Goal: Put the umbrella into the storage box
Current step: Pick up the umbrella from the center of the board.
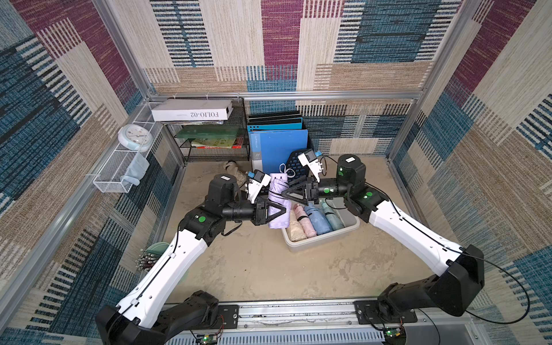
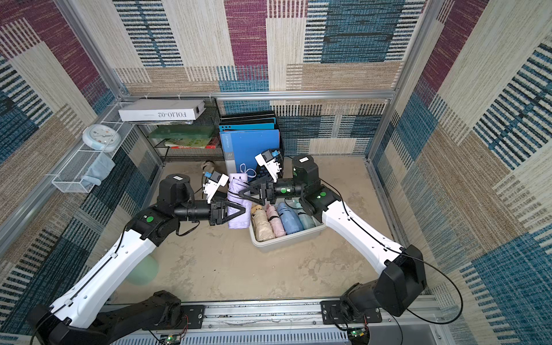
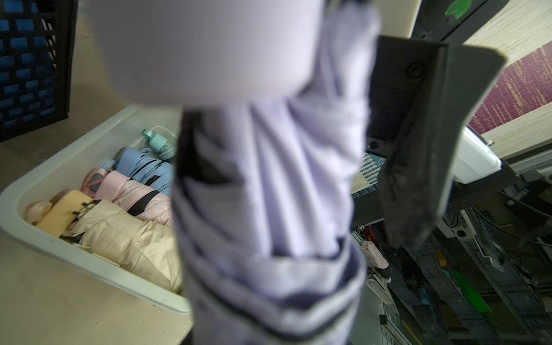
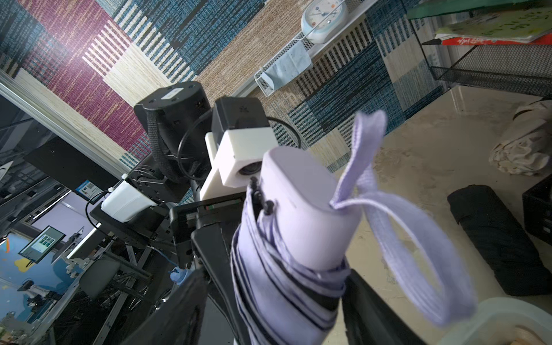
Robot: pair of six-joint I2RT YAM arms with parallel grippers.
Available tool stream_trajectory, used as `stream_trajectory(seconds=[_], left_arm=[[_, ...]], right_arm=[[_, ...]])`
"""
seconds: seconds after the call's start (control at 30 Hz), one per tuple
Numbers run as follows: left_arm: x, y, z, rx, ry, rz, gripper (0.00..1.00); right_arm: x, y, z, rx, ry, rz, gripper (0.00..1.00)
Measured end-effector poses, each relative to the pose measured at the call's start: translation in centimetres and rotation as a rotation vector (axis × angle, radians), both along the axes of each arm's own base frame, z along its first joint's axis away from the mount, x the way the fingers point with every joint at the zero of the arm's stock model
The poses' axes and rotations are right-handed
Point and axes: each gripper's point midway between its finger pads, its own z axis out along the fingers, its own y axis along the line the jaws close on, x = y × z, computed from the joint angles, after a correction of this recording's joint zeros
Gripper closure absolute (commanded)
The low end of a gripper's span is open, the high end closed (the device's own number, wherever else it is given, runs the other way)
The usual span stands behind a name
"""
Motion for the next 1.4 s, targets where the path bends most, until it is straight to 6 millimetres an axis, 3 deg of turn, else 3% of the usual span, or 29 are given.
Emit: stream_trajectory(seconds=[0.27, 0.77, 1.0, 1.23, 1.4], left_arm=[[-0.1, -0.8, 0.8, -0.025, -0.027, -0.025, 0.67], [-0.8, -1.8, 1.9, -0.084, -0.009, -0.074, 0.65], [-0.7, -1.7, 2.2, -0.09, -0.027, -0.064, 0.54], [0.1, -1.5, 2.6, -0.081, -0.063, -0.018, 0.21], [0.7, -1.3, 2.4, -0.068, -0.081, 0.022, 0.14]], right_arm=[[-1.3, 0.7, 0.0, 0.023, 0.024, 0.081, 0.38], [-1.8, 0.9, 0.5, 0.051, 0.031, 0.132, 0.67], [-1.7, 1.0, 0.8, 0.056, 0.026, 0.134, 0.79], [-1.2, 1.1, 0.6, 0.048, 0.029, 0.098, 0.87], [-0.8, 0.7, 0.4, 0.026, 0.025, 0.041, 0.91]])
